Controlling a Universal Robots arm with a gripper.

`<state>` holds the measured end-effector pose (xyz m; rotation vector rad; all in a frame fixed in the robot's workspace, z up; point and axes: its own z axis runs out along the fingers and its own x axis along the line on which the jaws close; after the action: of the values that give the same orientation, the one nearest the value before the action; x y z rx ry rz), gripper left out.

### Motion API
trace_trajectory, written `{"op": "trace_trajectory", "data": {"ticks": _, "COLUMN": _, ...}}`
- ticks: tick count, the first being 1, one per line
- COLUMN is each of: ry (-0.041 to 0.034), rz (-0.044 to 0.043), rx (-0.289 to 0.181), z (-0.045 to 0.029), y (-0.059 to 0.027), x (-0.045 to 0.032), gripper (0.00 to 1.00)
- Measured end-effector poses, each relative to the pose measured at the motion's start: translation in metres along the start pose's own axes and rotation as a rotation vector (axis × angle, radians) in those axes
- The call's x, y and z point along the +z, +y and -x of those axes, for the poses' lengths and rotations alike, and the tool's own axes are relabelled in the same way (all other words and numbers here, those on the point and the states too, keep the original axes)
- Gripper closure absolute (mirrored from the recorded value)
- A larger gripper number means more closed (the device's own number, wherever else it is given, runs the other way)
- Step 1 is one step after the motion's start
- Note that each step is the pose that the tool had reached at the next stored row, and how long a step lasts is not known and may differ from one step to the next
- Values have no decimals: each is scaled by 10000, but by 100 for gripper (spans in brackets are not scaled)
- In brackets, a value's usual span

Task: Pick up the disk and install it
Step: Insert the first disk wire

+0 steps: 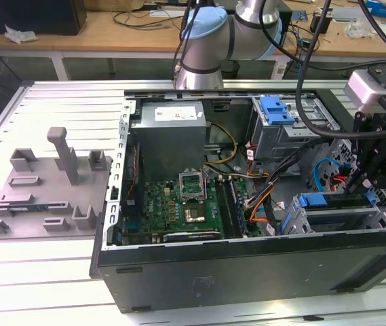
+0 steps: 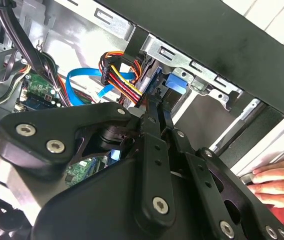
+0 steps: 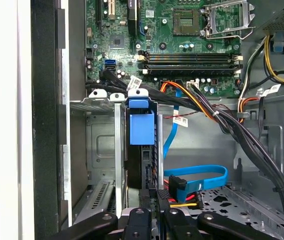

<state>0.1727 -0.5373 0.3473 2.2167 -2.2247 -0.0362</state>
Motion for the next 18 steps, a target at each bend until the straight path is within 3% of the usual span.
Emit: {"op": "trace_trajectory", "data": {"ticks": 18, "ry": 1, "rz": 0, "rx": 0, "z": -1, "y": -10, "x": 80, "gripper": 84}}
